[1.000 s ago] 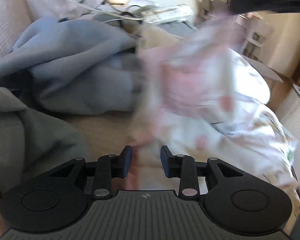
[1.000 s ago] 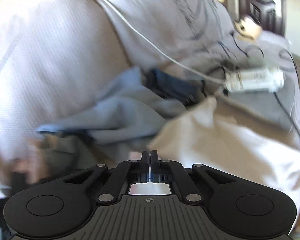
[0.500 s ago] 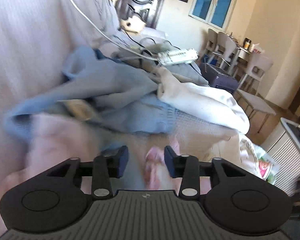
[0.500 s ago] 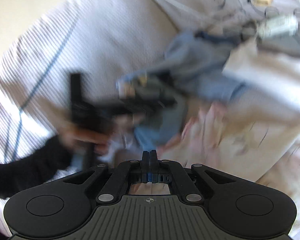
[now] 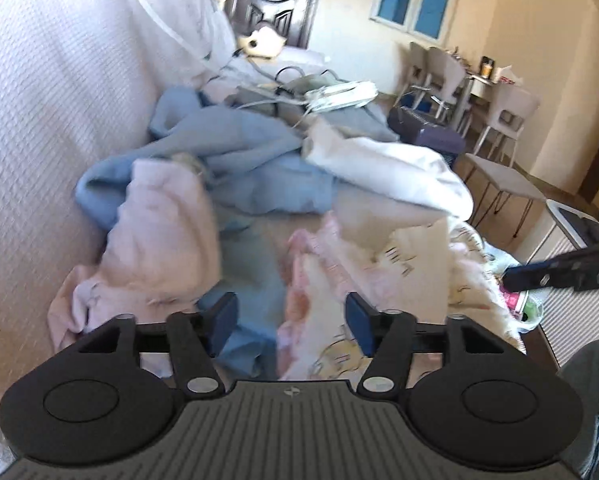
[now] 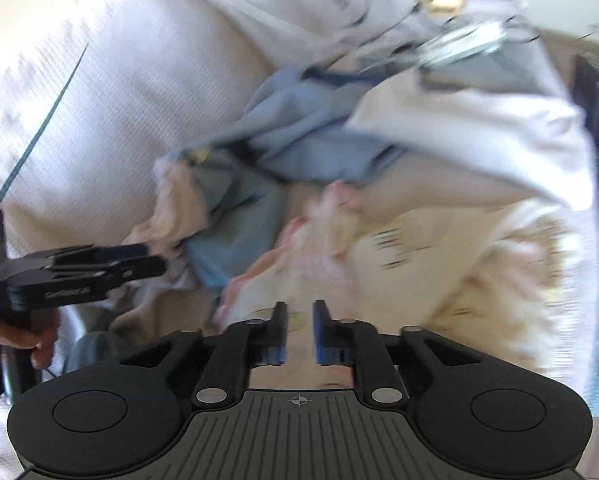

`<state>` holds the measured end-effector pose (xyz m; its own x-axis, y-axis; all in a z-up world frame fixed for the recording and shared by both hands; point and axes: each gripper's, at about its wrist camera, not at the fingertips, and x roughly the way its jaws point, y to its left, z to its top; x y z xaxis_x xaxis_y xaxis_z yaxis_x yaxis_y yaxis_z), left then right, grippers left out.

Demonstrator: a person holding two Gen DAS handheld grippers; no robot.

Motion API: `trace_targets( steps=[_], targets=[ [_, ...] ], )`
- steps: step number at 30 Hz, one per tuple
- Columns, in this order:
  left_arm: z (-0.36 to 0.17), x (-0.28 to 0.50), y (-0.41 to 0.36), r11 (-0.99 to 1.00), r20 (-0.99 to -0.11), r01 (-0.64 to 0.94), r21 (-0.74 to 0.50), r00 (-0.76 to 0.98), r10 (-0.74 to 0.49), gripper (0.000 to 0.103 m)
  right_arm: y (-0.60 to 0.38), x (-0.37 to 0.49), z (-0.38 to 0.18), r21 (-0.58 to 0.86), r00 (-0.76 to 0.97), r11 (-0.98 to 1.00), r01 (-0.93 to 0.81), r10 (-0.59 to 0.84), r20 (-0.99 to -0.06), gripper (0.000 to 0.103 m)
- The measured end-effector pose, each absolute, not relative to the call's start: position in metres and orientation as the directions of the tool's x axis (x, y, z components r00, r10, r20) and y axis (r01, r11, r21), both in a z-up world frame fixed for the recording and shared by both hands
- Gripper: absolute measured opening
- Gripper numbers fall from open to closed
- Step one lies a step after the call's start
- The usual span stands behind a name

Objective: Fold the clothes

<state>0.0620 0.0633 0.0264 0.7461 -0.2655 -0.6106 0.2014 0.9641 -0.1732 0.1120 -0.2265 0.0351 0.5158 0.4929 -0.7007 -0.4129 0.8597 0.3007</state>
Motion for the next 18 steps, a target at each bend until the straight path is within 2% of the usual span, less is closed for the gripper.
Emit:
trace_targets(
  steps=[1, 7, 12, 15, 18],
  targets=[
    [0.028, 0.06, 0.06, 0.963, -0.606, 0.208, -0.172, 0.748, -0.269, 0.061, -0.239, 0.111, 0.039, 0.293, 0.539, 0.873, -0.391, 0.475, -0.696, 0.026],
    [0.026, 0.062, 0.048, 0.949, -0.613, 0.243, -0.202, 0.724, -0.316, 0.062, -0.313, 0.102, 0.043, 0.251, 0.622, 0.94, -0.229, 0.34, -0.706, 0.026],
    [0.023, 0.072, 0.009, 0.9, -0.617, 0.354, -0.254, 0.658, -0.432, 0.061, -0.342, 0.096, 0.027, 0.269, 0.618, 0.951, -0.153, 0.305, -0.724, 0.026],
    [0.009, 0.075, -0.03, 0.866, -0.666, 0.423, -0.268, 0.568, -0.484, 0.059, -0.35, 0.097, 0.016, 0.301, 0.61, 0.945, -0.125, 0.313, -0.728, 0.026],
    [-0.012, 0.074, -0.061, 0.875, -0.716, 0.423, -0.234, 0.534, -0.449, 0.059, -0.354, 0.099, 0.008, 0.315, 0.605, 0.94, -0.131, 0.328, -0.726, 0.026]
  ],
)
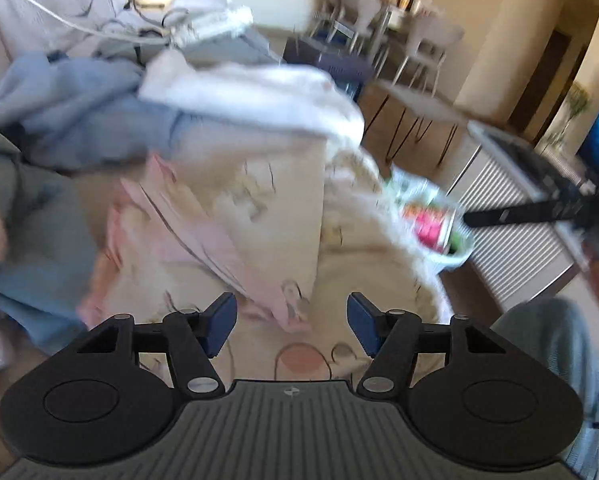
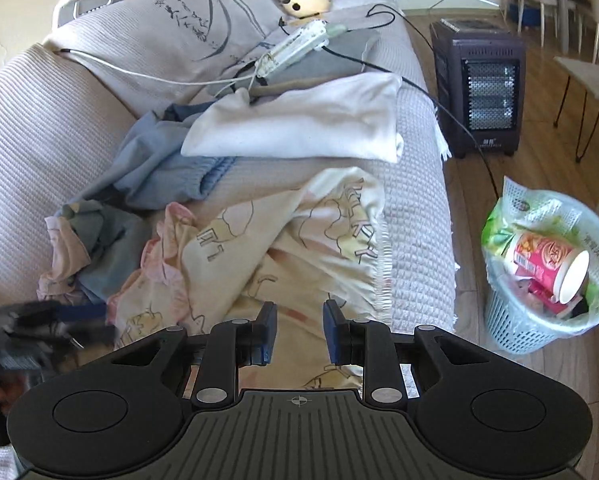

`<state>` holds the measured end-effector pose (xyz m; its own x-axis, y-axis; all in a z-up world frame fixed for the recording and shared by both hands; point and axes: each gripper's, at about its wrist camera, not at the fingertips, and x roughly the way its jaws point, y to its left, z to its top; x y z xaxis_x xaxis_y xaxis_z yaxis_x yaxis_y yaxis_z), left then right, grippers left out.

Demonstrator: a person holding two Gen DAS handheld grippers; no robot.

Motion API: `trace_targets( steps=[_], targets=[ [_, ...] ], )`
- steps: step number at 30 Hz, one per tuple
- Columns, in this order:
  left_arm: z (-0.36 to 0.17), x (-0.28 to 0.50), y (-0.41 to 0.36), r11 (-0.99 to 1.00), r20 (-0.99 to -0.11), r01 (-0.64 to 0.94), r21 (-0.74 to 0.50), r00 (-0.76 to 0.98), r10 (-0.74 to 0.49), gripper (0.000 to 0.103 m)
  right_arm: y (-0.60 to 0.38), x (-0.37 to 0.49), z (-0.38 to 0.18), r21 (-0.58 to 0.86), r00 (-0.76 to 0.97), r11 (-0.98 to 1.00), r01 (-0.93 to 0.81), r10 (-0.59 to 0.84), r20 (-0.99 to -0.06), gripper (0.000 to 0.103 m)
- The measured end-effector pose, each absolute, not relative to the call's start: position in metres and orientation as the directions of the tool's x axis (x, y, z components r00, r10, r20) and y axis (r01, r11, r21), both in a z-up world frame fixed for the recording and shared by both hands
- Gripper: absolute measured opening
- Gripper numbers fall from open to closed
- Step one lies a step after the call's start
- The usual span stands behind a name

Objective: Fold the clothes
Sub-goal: 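Pinch the pajama top edge with both grippers and pull it flat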

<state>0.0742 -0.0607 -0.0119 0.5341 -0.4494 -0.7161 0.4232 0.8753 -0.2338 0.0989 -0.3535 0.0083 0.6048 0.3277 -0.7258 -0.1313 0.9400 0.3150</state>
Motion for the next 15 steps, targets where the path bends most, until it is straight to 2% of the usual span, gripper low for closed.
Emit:
trace_targets(
  steps=[5, 6, 7, 9, 10, 11, 15],
  targets=[
    [-0.04, 0.085, -0.078, 0.902, -0.753, 0.364, -0.233, 0.52, -0.404, 0.059, -0.364, 0.1, 0.001, 0.311, 0.613, 0.94, -0.144, 0.331, -0.717, 0.03],
    [-0.043, 0.088, -0.079, 0.903, -0.753, 0.36, -0.233, 0.521, -0.402, 0.053, -0.367, 0.103, -0.001, 0.298, 0.615, 0.945, -0.138, 0.317, -0.722, 0.033],
    [-0.047, 0.09, -0.081, 0.905, -0.754, 0.356, -0.234, 0.521, -0.4, 0.036, -0.371, 0.105, -0.004, 0.285, 0.616, 0.95, -0.132, 0.303, -0.727, 0.034],
    [-0.055, 0.096, -0.083, 0.908, -0.755, 0.347, -0.235, 0.523, -0.395, 0.015, -0.378, 0.113, -0.008, 0.258, 0.619, 0.958, -0.124, 0.278, -0.734, 0.034],
    [-0.056, 0.098, -0.085, 0.908, -0.752, 0.343, -0.24, 0.525, -0.398, 0.012, -0.382, 0.118, -0.01, 0.256, 0.625, 0.959, -0.121, 0.274, -0.731, 0.034],
    [-0.056, 0.1, -0.086, 0.904, -0.749, 0.347, -0.251, 0.521, -0.408, 0.003, -0.387, 0.125, -0.011, 0.262, 0.634, 0.959, -0.111, 0.271, -0.725, 0.034],
    [-0.044, 0.105, -0.074, 0.905, -0.735, 0.345, -0.247, 0.542, -0.407, 0.001, -0.4, 0.161, -0.016, 0.291, 0.645, 0.951, -0.103, 0.286, -0.708, 0.034]
  ],
)
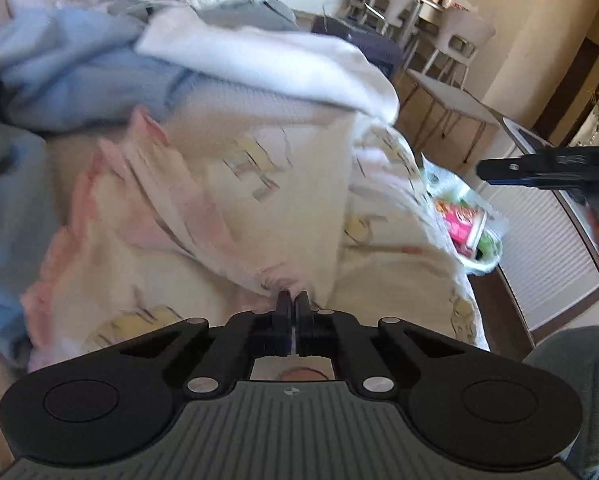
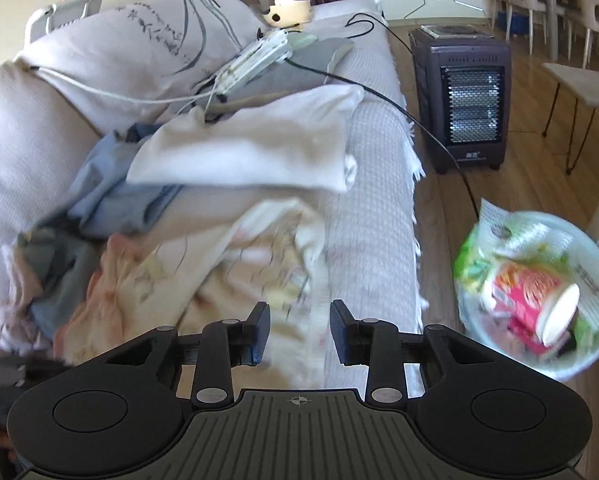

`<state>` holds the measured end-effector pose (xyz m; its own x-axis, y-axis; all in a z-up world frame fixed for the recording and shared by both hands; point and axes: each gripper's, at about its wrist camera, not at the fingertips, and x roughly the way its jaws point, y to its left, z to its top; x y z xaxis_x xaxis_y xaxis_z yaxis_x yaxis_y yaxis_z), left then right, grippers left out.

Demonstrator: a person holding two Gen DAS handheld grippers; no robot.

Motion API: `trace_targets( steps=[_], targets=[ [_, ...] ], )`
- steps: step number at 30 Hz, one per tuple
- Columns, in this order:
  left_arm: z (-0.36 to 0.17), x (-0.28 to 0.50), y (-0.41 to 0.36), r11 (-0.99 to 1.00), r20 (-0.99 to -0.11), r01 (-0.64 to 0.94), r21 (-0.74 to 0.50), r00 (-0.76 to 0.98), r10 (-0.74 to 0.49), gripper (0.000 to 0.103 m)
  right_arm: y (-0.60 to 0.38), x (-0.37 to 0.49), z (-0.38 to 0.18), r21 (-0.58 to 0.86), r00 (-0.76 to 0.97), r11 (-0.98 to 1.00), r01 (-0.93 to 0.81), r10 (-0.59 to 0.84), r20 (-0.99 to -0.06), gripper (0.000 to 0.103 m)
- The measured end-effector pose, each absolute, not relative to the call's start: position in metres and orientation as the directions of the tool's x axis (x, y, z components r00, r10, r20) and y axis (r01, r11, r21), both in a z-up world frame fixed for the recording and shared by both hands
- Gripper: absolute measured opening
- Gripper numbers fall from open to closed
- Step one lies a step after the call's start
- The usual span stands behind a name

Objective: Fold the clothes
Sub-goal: 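Pinch the pajama top edge with both grippers and pull it flat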

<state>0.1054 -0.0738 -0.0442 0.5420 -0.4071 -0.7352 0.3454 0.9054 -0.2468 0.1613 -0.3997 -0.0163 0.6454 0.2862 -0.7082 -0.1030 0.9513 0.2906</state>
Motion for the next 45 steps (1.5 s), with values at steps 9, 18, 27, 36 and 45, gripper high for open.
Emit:
trace_targets(
  steps=[9, 18, 27, 36, 45],
  targets=[
    [0.053, 0.12, 0.024, 0.972, -0.625, 0.183, -0.146, 0.745, -0.234, 0.001, -0.407, 0.238, -0.029, 0.291, 0.599, 0.937, -0.193, 0.347, -0.721, 0.034],
    [0.053, 0.098, 0.077, 0.992, -0.698, 0.013, -0.127, 0.709, -0.099, 0.001, -0.385, 0.244, -0.03, 0.289, 0.493, 0.891, -0.35, 0.437, -0.752, 0.034],
    [0.042, 0.098, 0.082, 0.991, -0.704, 0.0, -0.135, 0.703, -0.096, 0.001, -0.329, 0.264, -0.036, 0.231, 0.394, 0.841, -0.488, 0.449, -0.802, 0.034],
    [0.032, 0.103, 0.086, 0.983, -0.717, 0.024, -0.181, 0.681, -0.149, 0.001, -0.292, 0.291, -0.056, 0.161, 0.282, 0.799, -0.58, 0.382, -0.88, 0.015],
    [0.056, 0.077, 0.086, 0.957, -0.627, 0.093, -0.275, 0.737, -0.252, 0.001, -0.327, 0.219, 0.012, 0.099, 0.403, 0.83, -0.549, 0.367, -0.839, 0.015]
  ],
)
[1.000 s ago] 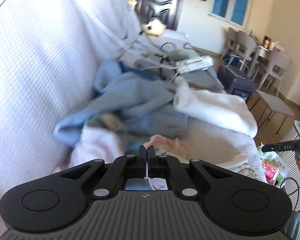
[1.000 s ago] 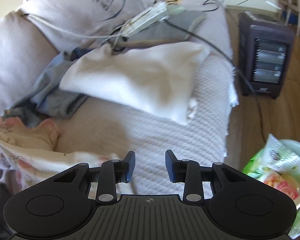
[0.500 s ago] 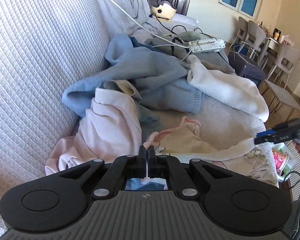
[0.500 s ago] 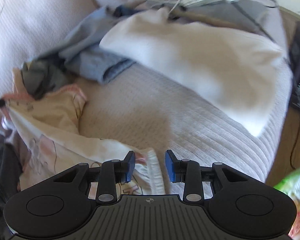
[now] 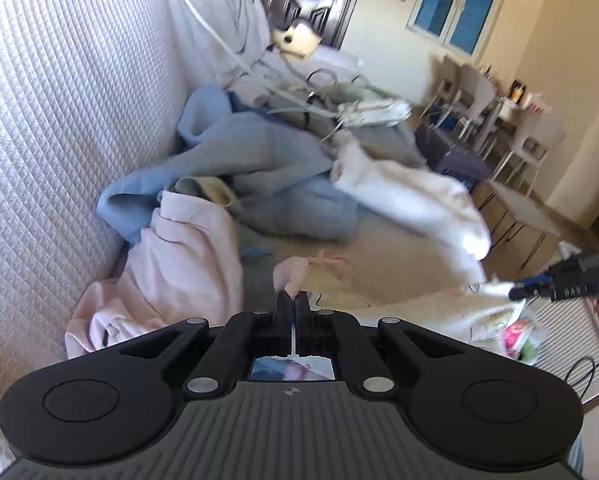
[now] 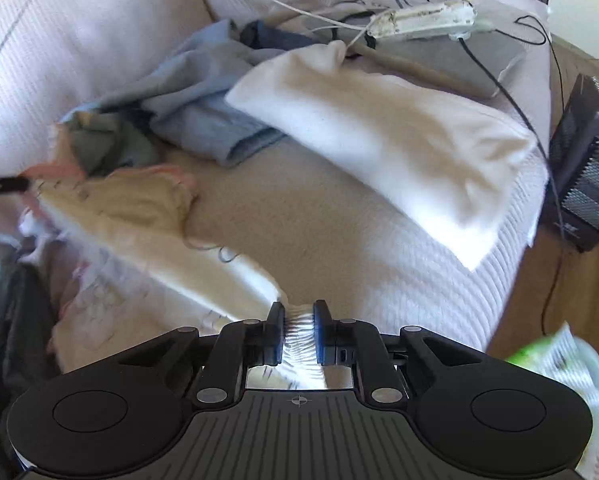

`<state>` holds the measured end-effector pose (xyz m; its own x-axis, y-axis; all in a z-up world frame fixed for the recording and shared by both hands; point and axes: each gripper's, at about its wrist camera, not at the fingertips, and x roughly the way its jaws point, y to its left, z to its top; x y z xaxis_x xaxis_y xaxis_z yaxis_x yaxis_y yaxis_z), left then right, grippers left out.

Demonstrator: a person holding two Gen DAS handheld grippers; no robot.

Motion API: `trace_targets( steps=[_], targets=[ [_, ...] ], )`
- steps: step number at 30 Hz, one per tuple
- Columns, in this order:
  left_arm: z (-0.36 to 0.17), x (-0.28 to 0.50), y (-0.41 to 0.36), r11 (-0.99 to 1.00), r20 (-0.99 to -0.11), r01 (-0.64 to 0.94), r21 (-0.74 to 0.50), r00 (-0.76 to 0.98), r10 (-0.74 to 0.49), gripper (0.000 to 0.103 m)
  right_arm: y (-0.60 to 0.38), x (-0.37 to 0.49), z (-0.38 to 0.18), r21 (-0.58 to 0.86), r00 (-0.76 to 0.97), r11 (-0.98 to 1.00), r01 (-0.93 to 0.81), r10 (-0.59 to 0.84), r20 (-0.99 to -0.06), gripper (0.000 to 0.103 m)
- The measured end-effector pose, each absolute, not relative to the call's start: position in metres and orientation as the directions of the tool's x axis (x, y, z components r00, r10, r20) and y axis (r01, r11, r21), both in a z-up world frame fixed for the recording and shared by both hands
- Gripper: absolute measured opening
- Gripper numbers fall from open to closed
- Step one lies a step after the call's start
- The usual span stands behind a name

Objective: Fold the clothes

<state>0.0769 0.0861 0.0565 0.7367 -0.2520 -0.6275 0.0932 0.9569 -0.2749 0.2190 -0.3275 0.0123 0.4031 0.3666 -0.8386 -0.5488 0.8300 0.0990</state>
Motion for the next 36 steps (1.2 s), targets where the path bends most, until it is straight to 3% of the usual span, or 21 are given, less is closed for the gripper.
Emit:
trace_targets(
  steps=[5, 12, 18, 23, 26, 28, 29, 31, 35, 36],
  targets=[
    [0.051, 0.034, 0.1, 0.93, -0.578, 0.106, -0.351, 0.757, -0.305, 0.001, -0.335, 0.163, 0.039, 0.039, 0.459, 0.852, -0.522, 0.319, -0.829, 0.015],
    [0.011, -0.019, 0.117, 0.909, -0.612, 0.1, -0.405, 0.708, -0.351, 0.001, -0.332, 0.092, 0.054, 0.095, 0.483, 0.866, -0.49, 0.361, -0.798, 0.015],
    [-0.02, -0.039, 0.124, 0.905, -0.656, 0.091, -0.416, 0.659, -0.367, 0.001, -0.335, 0.035, 0.001, 0.203, 0.461, 0.897, -0.393, 0.383, -0.8, 0.015],
    [-0.03, -0.04, 0.12, 0.932, -0.712, 0.066, -0.356, 0.627, -0.316, 0.004, -0.339, 0.023, -0.034, 0.202, 0.443, 0.928, -0.312, 0.33, -0.833, 0.015],
    [-0.027, -0.041, 0.121, 0.929, -0.703, 0.049, -0.366, 0.64, -0.31, 0.012, -0.339, 0.026, -0.044, 0.23, 0.421, 0.931, -0.282, 0.335, -0.843, 0.016],
    [-0.021, -0.039, 0.12, 0.934, -0.694, 0.039, -0.356, 0.658, -0.292, 0.026, -0.34, 0.028, -0.051, 0.266, 0.385, 0.93, -0.255, 0.35, -0.854, 0.021],
    [-0.016, -0.037, 0.117, 0.939, -0.688, 0.037, -0.343, 0.67, -0.278, 0.029, -0.341, 0.03, -0.055, 0.286, 0.362, 0.925, -0.25, 0.364, -0.858, 0.022],
    [-0.008, -0.028, 0.112, 0.943, -0.672, 0.053, -0.328, 0.689, -0.272, 0.039, -0.343, 0.028, -0.055, 0.292, 0.364, 0.925, -0.244, 0.366, -0.856, 0.041],
    [0.007, 0.011, 0.093, 0.941, -0.636, 0.112, -0.319, 0.71, -0.301, 0.047, -0.36, 0.029, -0.039, 0.274, 0.455, 0.941, -0.199, 0.336, -0.824, 0.047],
    [0.009, 0.024, 0.084, 0.941, -0.623, 0.141, -0.308, 0.718, -0.311, 0.053, -0.365, 0.032, -0.035, 0.281, 0.484, 0.943, -0.179, 0.333, -0.809, 0.054]
  ],
)
